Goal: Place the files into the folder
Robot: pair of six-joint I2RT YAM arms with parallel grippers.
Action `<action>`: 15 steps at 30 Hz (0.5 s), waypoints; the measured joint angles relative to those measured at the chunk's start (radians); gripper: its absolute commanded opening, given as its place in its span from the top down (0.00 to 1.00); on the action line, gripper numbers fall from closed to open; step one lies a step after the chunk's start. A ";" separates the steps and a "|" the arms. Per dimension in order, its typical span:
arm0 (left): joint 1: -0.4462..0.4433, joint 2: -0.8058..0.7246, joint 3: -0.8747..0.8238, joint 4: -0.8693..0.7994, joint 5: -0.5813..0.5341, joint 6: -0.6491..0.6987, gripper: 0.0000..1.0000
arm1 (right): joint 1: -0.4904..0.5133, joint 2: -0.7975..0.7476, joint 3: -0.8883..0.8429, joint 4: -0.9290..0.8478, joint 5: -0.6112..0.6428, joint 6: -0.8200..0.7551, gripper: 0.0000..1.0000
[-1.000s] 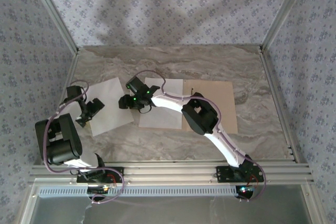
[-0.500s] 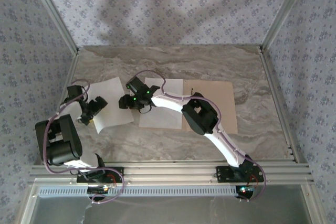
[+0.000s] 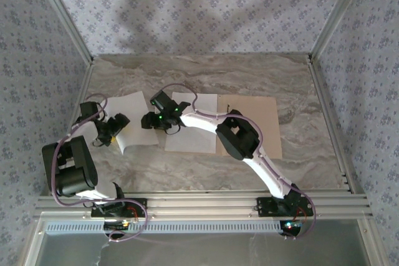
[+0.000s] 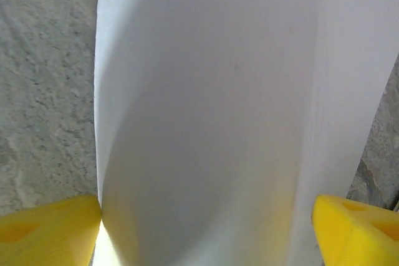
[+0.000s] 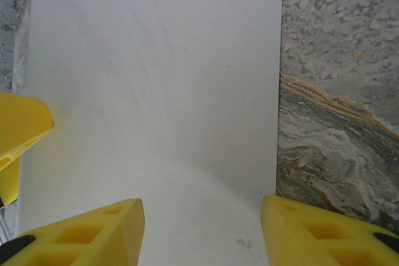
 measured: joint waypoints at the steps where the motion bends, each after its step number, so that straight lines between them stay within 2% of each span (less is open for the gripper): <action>1: 0.000 0.000 -0.003 0.005 0.010 -0.004 0.18 | -0.001 -0.001 -0.003 0.003 -0.002 0.002 0.46; 7: -0.001 0.001 -0.013 0.032 0.072 -0.026 0.27 | -0.006 -0.006 -0.022 0.027 -0.019 0.006 0.46; 15: -0.001 0.007 -0.016 0.061 0.134 -0.045 0.32 | -0.013 -0.008 -0.033 0.049 -0.046 0.025 0.46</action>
